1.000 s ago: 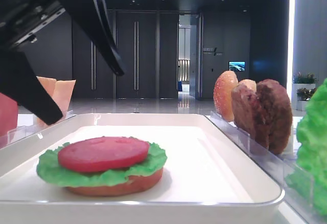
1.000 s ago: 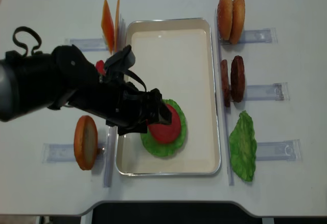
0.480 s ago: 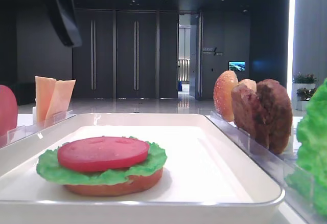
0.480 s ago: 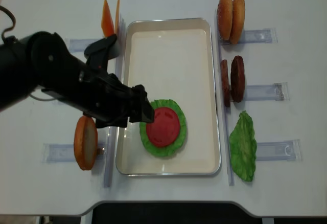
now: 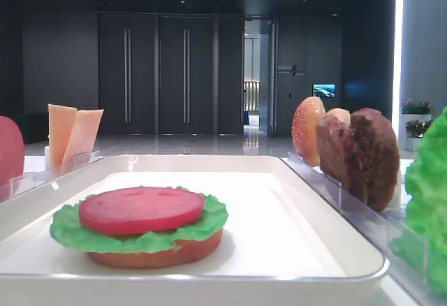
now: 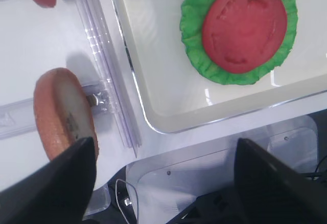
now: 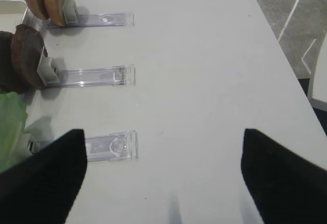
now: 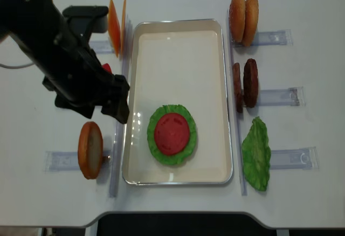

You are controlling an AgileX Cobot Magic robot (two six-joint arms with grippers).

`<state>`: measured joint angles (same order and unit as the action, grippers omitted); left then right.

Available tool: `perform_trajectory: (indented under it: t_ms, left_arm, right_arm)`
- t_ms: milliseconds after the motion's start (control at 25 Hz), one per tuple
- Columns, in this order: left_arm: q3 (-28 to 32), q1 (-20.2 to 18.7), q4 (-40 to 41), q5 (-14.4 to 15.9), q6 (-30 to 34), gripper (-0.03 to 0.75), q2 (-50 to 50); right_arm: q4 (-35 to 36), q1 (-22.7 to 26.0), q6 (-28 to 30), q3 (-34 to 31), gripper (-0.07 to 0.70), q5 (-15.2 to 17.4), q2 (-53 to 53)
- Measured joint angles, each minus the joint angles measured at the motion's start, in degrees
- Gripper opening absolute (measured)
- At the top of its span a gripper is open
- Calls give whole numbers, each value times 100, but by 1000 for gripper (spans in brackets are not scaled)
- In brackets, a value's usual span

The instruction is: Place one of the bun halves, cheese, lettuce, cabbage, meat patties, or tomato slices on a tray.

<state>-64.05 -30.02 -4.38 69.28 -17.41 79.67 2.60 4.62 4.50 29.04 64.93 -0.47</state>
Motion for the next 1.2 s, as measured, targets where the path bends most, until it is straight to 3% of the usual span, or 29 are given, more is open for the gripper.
perform_trajectory:
  t_ms: [360, 880, 1080, 1200]
  left_arm:
    - [-163, 145, 140, 63, 21, 620, -19]
    - [-163, 2146, 547, 68, 1016, 611, -189]
    - [-163, 2672, 577, 68, 1225, 611, -189]
    - [-163, 2734, 590, 68, 1283, 611, -189]
  right_arm:
    - [0, 0, 0, 0, 584, 0, 0]
    - [0, 0, 0, 0, 584, 0, 0]
    - [0, 0, 0, 0, 584, 0, 0]
    - [0, 0, 0, 0, 584, 0, 0]
